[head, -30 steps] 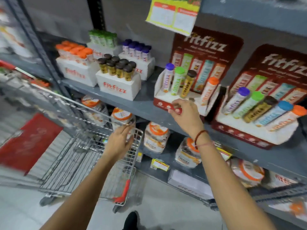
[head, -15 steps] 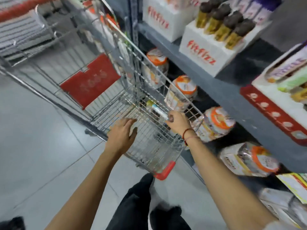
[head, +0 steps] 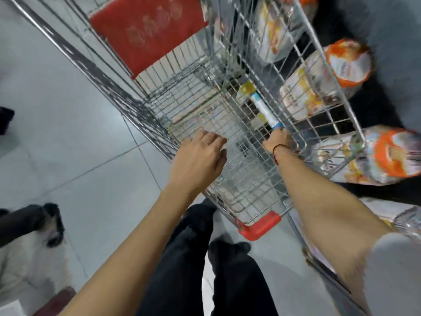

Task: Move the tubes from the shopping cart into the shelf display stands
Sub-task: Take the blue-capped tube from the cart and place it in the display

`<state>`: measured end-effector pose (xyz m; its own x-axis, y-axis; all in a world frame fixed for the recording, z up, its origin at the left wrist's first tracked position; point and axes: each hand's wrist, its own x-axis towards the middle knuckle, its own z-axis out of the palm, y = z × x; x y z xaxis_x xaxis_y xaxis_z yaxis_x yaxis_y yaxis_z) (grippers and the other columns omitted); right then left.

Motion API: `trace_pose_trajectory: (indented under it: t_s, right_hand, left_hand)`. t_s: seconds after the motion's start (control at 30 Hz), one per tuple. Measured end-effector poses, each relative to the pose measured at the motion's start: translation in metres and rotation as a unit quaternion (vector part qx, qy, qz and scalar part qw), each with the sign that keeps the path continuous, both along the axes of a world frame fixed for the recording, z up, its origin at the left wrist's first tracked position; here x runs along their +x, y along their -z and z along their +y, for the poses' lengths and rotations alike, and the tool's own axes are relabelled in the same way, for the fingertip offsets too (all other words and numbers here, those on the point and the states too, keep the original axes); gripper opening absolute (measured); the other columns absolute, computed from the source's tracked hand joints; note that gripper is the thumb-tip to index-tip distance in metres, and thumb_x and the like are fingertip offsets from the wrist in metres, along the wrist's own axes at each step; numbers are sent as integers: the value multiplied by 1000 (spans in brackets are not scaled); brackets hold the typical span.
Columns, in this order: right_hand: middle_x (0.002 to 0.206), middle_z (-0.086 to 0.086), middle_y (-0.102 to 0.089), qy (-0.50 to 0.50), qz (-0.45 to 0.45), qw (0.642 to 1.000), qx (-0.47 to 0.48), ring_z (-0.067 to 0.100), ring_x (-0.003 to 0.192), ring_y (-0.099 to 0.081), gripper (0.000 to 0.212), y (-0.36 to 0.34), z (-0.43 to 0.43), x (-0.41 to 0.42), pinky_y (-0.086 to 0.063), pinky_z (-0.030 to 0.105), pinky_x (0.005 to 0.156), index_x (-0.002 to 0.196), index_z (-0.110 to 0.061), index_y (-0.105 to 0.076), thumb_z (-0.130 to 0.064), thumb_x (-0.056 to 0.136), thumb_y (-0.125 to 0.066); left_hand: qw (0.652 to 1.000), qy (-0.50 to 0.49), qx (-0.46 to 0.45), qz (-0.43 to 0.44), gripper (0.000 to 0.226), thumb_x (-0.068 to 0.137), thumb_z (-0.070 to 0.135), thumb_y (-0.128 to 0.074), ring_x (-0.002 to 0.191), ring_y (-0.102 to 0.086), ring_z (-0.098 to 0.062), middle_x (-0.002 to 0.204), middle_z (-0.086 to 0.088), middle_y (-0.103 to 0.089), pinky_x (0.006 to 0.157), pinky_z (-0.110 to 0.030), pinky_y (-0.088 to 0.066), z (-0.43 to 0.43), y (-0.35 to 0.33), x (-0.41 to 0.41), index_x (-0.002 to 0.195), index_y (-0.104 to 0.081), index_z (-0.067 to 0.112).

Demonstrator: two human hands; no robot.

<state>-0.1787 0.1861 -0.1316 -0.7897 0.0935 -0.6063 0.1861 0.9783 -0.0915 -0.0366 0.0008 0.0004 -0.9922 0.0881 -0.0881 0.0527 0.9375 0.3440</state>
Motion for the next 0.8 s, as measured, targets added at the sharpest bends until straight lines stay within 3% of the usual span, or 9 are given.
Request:
trace_pose_trajectory:
  t_s: [0.1,0.3,0.53,0.8]
  right_hand:
    - [143,25,-36,1,27,1000,8,39,127,-42,59,22,-2,-3,-45,44,97,139,4,-31,-10,89,-58]
    - [137,25,-41,22,94,995,23,39,119,-50,42,48,-8,-2,-47,44,93,131,3,-42,-3,90,-54]
    - [125,27,-54,221,191,953,-78,42,108,-61,41,54,-6,-8,-54,45,83,122,0,-38,-15,89,-59]
    - [127,22,-57,177,194,964,-43,37,112,-60,36,57,-9,-17,-54,46,83,122,1,-46,-10,90,-57]
  left_hand:
    - [1000,-10,4,17,26,90,22,-46,83,-58,-31,88,-12,-67,61,-41,-52,2,-1,1,99,-63,4]
    - [999,-44,-2,25,21,88,22,-53,78,-60,-28,83,-9,-66,53,-36,-47,5,0,0,93,-64,6]
    - [998,-56,-1,42,19,85,24,-59,76,-61,-26,82,-7,-67,49,-30,-43,7,-1,-1,89,-66,7]
    - [996,-60,-6,66,22,88,30,-55,79,-61,-25,83,-5,-67,47,-31,-44,11,3,-1,90,-64,10]
